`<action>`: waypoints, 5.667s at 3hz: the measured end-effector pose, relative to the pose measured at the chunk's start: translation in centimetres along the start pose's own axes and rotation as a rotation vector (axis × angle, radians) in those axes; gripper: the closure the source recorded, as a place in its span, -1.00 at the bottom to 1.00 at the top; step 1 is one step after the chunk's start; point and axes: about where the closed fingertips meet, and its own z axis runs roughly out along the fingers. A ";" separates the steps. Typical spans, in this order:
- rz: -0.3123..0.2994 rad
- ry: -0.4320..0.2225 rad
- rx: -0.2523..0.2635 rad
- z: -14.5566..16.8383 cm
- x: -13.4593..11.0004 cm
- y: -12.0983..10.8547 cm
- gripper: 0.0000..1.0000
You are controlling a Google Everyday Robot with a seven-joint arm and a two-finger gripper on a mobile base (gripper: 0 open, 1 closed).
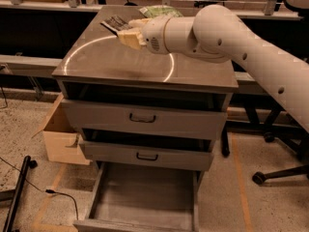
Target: Place rxbar chocolate into bottom drawer
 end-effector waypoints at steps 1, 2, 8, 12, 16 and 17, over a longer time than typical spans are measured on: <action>0.014 -0.019 -0.035 -0.1 0.0 1.1 1.00; 0.061 -0.007 -0.107 -1.6 0.1 5.2 1.00; 0.127 0.370 -0.187 -4.8 23.5 19.3 1.00; -0.072 0.541 -0.451 -5.6 41.6 20.4 1.00; -0.297 0.550 -0.550 -3.1 62.6 19.4 1.00; -0.293 0.550 -0.552 -3.1 62.8 19.6 1.00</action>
Offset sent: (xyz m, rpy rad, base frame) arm -0.1449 0.0290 -0.0495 0.0028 0.2389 0.1989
